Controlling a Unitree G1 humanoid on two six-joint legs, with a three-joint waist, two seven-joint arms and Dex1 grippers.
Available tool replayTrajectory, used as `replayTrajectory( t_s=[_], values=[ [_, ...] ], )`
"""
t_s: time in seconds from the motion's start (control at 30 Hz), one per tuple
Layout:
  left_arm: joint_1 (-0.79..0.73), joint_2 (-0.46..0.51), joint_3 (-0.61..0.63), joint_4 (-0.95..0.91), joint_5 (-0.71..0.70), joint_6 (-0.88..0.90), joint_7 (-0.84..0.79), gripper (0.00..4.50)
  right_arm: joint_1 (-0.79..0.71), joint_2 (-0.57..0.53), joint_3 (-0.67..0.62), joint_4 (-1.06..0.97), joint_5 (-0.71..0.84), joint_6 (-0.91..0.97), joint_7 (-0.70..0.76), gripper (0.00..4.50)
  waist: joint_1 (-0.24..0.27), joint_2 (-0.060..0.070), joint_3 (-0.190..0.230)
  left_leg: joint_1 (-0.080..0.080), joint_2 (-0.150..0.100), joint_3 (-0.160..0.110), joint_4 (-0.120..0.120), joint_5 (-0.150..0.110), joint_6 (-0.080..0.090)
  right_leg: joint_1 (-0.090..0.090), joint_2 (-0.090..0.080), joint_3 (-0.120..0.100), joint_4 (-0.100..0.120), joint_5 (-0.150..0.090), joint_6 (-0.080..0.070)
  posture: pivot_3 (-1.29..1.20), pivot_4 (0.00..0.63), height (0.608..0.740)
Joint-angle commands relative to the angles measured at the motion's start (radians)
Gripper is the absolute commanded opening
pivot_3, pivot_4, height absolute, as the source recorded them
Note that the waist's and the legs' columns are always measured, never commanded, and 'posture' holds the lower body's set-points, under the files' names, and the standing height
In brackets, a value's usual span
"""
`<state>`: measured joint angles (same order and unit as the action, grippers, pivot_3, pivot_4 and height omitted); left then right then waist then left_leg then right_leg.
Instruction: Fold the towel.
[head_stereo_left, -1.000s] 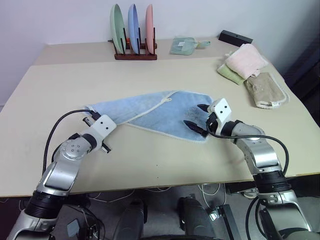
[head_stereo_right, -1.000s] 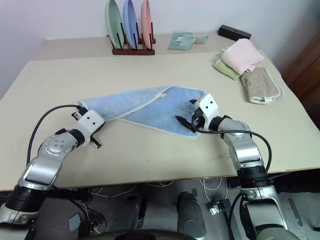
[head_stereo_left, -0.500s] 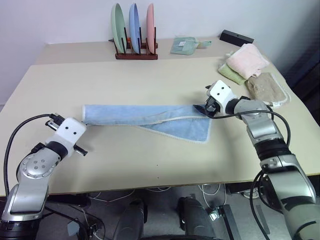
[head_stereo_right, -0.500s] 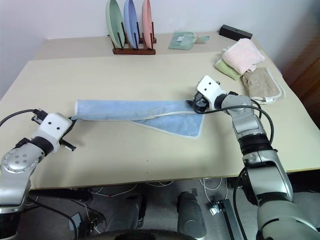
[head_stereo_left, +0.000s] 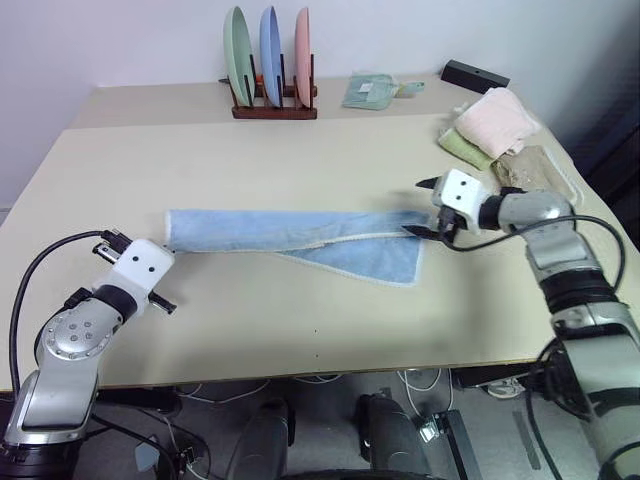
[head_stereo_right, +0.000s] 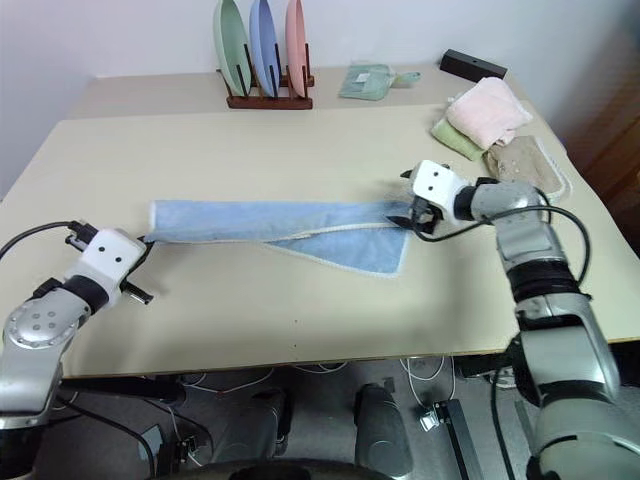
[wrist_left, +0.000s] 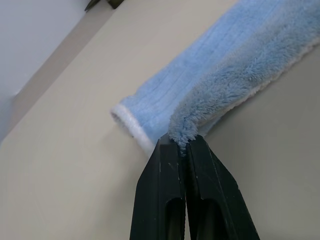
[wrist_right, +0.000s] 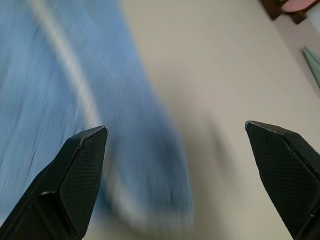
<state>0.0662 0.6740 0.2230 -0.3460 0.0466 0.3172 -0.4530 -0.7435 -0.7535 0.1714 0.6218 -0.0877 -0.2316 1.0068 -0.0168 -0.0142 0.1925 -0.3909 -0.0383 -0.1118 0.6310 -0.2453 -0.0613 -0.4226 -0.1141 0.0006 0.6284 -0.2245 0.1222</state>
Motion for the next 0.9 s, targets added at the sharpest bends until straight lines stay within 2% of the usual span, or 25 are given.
replayTrajectory(
  t_s=[0.03,0.27,0.47,0.7,0.9],
  values=[
    [-0.014,0.006,0.007,0.003,0.004,-0.026,-0.001,0.02,0.012,-0.01,0.008,-0.036,-0.053,-0.043,-0.049,4.5,-0.008,0.0,0.0,0.0,0.0,0.0,0.0,0.0,0.0,0.0,0.0,0.0,0.0,0.0,0.0,0.0,0.15,0.74],
    [-0.021,0.002,-0.01,0.028,0.004,-0.047,-0.003,0.02,-0.026,0.042,0.026,0.067,-0.166,-0.103,-0.258,4.5,-0.025,0.001,0.0,0.0,0.0,0.0,0.0,0.0,0.0,0.0,0.0,0.0,0.0,0.0,0.0,0.0,0.15,0.74],
    [-0.023,0.005,-0.011,0.04,0.005,-0.057,-0.007,0.02,-0.028,0.055,0.048,0.11,-0.2,-0.161,-0.293,4.5,-0.025,0.0,0.0,0.0,0.0,0.0,0.0,0.0,0.0,0.0,0.0,0.0,0.0,0.0,0.0,0.0,0.15,0.74],
    [-0.012,0.006,-0.008,0.028,0.009,-0.051,-0.008,0.02,-0.037,0.027,0.031,0.098,-0.165,-0.175,-0.231,4.5,-0.025,0.0,0.0,0.0,0.0,0.0,0.0,0.0,0.0,0.0,0.0,0.0,0.0,0.0,0.0,0.0,0.15,0.74],
    [-0.014,0.006,-0.011,-0.002,0.009,-0.022,-0.012,0.02,-0.033,-0.004,-0.006,-0.01,-0.069,-0.12,-0.114,4.5,-0.025,0.0,0.0,0.0,0.0,0.0,0.0,0.0,0.0,0.0,0.0,0.0,0.0,0.0,0.0,0.0,0.15,0.74]
  ],
)
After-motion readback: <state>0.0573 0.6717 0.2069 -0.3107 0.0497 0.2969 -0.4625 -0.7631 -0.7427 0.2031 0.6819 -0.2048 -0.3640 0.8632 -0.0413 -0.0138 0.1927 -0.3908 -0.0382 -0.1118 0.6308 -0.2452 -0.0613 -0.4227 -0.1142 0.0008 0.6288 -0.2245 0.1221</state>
